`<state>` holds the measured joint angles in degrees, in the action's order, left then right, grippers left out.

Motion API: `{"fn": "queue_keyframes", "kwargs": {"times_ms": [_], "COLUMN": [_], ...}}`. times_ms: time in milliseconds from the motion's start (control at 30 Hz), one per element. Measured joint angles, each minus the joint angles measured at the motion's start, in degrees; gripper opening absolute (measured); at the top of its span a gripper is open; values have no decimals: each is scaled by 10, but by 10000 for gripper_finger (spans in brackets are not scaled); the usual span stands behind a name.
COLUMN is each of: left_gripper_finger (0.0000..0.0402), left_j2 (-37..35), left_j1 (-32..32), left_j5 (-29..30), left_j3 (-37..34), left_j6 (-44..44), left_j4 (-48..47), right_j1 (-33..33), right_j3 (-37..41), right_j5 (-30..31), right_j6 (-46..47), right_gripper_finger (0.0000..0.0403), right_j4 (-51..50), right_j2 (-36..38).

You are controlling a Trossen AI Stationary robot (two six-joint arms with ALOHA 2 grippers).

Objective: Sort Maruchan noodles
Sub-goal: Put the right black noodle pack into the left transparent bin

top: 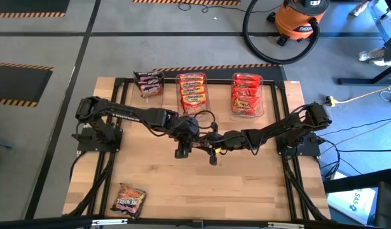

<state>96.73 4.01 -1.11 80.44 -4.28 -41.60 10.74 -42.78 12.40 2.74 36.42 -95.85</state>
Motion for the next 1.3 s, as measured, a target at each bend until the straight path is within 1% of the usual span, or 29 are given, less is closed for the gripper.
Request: {"fn": "queue_keyframes", "kwargs": {"times_ms": [167,300,467,600,767,933,1033,1100,1200,1300], "left_gripper_finger": [122,99,93,93,92,92,92,92,92,92], "left_j2": [0,0,-3,-22,-60,-110,-146,-178,-218,-248], "left_j1": [0,0,0,0,0,-14,-37,-64,-123,-197], "left_j5": [-1,0,3,24,39,104,127,133,138,139], "left_j3": [0,0,0,0,0,0,-11,-26,-48,-73], "left_j6": [9,17,19,19,19,19,30,45,73,114], "left_j4": [0,-1,-16,-56,-116,-195,-235,-237,-248,-251], "right_j1": [0,1,1,1,2,1,1,1,1,1], "right_j3": [0,-1,-15,-23,-24,-24,-24,-24,-24,-24], "right_j5": [0,0,0,-1,-20,-15,-12,-8,-6,-5], "right_j6": [1,0,-1,-7,-16,-18,-18,-18,-17,-16], "right_gripper_finger": [145,184,247,278,291,291,291,291,292,292], "right_j4": [0,2,-19,-55,-98,-118,-121,-121,-125,-119], "right_j2": [0,0,7,31,78,106,105,105,101,98]}}
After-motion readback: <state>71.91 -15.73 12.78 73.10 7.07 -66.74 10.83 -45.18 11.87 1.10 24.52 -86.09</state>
